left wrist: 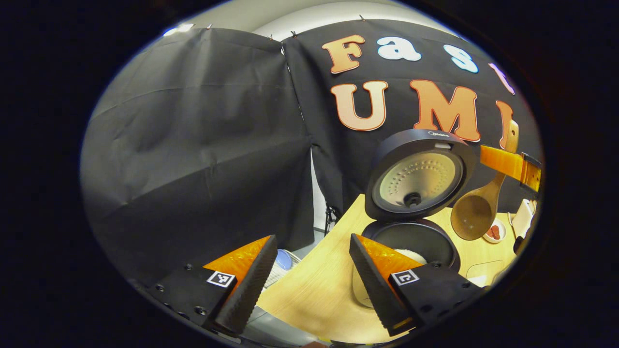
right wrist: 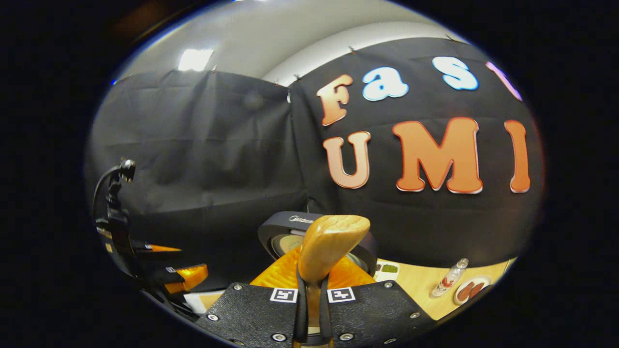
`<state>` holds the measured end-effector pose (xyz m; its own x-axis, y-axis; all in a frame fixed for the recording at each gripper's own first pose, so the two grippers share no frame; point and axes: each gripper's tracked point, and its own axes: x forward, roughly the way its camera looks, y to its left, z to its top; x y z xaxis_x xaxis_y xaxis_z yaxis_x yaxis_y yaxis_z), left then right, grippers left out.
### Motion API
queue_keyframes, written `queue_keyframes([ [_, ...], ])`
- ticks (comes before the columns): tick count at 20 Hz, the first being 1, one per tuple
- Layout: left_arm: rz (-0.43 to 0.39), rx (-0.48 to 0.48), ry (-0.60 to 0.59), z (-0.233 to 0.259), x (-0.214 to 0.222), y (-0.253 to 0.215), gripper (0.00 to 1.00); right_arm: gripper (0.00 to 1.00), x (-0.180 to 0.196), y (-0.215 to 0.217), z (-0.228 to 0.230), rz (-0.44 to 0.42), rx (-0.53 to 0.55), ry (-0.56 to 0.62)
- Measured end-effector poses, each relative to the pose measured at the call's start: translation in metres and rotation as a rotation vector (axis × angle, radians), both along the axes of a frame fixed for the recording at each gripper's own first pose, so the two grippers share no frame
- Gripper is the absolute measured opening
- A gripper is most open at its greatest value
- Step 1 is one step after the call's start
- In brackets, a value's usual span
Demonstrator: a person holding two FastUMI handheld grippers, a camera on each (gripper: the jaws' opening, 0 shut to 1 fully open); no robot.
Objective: Close the left gripper, press the button to open the rice cooker; take a wooden spoon from the chopstick holder with the right hand, scoop a spoonful of rice and pour it into the rice cooker, then put the wooden spoon back into the chopstick holder.
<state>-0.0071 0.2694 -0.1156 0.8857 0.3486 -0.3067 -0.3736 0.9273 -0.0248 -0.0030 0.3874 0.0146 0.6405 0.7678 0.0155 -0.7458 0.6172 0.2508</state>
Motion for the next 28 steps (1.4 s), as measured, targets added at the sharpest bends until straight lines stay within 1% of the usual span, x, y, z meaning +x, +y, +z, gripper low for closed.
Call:
queue_keyframes([
  [2,-0.005,-0.024,0.002,0.002,0.001,-0.012,1.0,0.08,0.003,-0.032,-0.006,-0.023,0.046,0.085],
  [4,-0.013,-0.033,0.0,0.006,0.002,-0.026,1.0,0.08,0.008,-0.066,-0.01,-0.06,0.071,0.142],
  [5,-0.017,-0.032,-0.002,0.008,0.004,-0.033,0.96,0.08,0.015,-0.083,-0.016,-0.086,0.072,0.158],
  [7,-0.027,-0.029,-0.003,0.012,0.007,-0.048,1.0,0.08,0.022,-0.118,-0.031,-0.134,0.046,0.177],
  [12,-0.064,-0.038,0.015,0.016,0.016,-0.096,1.0,0.08,0.027,-0.205,-0.076,-0.251,-0.024,0.244],
  [17,-0.093,-0.043,0.029,0.02,0.026,-0.136,1.0,0.09,0.022,-0.3,-0.122,-0.405,-0.091,0.319],
  [18,-0.099,-0.038,0.029,0.022,0.029,-0.143,0.96,0.08,0.022,-0.318,-0.133,-0.433,-0.102,0.34],
  [20,-0.109,-0.024,0.029,0.026,0.03,-0.154,0.97,0.08,0.017,-0.354,-0.153,-0.479,-0.126,0.381],
  [21,-0.115,-0.018,0.03,0.028,0.031,-0.16,1.0,0.08,0.015,-0.369,-0.164,-0.494,-0.143,0.406],
  [22,-0.123,-0.012,0.026,0.03,0.032,-0.166,0.97,0.08,0.014,-0.383,-0.172,-0.521,-0.15,0.424],
  [23,-0.13,-0.005,0.023,0.033,0.031,-0.172,0.97,0.09,0.013,-0.396,-0.176,-0.545,-0.157,0.431],
  [24,-0.136,0.002,0.018,0.036,0.032,-0.176,1.0,0.09,0.012,-0.407,-0.18,-0.567,-0.161,0.43],
  [25,-0.141,0.008,0.015,0.039,0.03,-0.178,0.98,0.09,0.01,-0.417,-0.187,-0.586,-0.167,0.434],
  [26,-0.145,0.012,0.014,0.041,0.031,-0.179,0.96,0.09,0.008,-0.424,-0.195,-0.594,-0.171,0.443],
  [27,-0.149,0.014,0.014,0.042,0.03,-0.18,1.0,0.08,0.004,-0.427,-0.203,-0.595,-0.175,0.454],
  [28,-0.152,0.016,0.014,0.043,0.03,-0.181,1.0,0.08,0.002,-0.429,-0.211,-0.596,-0.175,0.465],
])
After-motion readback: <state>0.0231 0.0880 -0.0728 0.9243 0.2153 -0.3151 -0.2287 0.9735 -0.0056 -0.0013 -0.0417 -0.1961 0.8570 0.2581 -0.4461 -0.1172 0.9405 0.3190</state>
